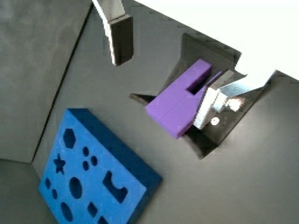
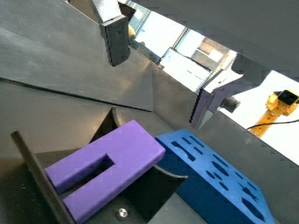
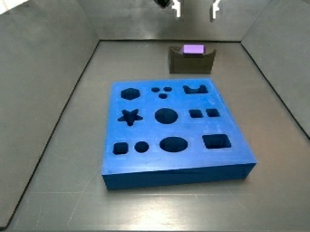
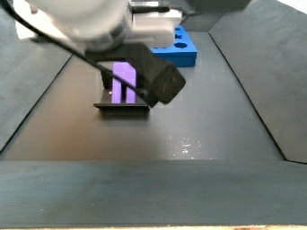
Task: Pick up the double-square object. Move up. Place the double-square object on the fixture. Regrasp the double-square object. Move to above the board. Insert the double-square object.
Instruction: Regrasp the double-square object.
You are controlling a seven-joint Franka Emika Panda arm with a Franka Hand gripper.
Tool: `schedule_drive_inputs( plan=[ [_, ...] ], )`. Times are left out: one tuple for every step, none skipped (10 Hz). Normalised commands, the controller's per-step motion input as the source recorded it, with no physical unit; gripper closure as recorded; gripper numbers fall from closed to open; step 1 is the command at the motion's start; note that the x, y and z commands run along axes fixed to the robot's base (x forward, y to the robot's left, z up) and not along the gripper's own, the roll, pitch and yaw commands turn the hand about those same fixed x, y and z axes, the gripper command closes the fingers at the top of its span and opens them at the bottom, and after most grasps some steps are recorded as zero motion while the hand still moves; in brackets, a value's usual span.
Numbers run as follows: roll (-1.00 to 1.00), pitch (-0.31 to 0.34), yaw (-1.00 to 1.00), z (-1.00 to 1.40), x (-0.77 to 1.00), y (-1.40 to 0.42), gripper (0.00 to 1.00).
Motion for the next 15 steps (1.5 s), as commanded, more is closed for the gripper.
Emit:
schedule_drive_inputs(
  plan=[
    [1.0,0.068,0.02,0.85,-0.08,-1.0,0.0],
    [1.0,0.061,0.02,0.85,-0.09,-1.0,0.0],
    [1.0,0.047,0.02,0.77,-0.14,-1.0,0.0],
    [1.0,0.043,0.01,0.66,-0.13,-0.94,0.0],
    [1.0,0.04,0.01,0.39,-0.09,-0.73,0.0],
    [1.0,0.038,0.01,0.18,-0.07,-0.57,0.0],
    [1.0,0.035,0.01,0.03,-0.03,-0.33,0.0],
    [1.0,0.034,0.01,0.03,-0.03,-0.2,0.0],
    [1.0,0.031,0.02,0.04,-0.04,-0.03,0.0],
    [1.0,0.028,0.02,0.02,-0.04,-0.03,0.0],
    [1.0,0.022,0.02,0.01,-0.04,-0.04,0.0],
    [1.0,0.016,0.02,0.01,-0.04,-0.03,0.0],
    [1.0,0.01,0.02,0.01,-0.04,-0.03,0.0],
    [1.0,0.004,0.02,0.01,-0.03,-0.03,0.0],
    [1.0,-0.002,0.02,0.01,-0.03,-0.03,0.0]
  ],
)
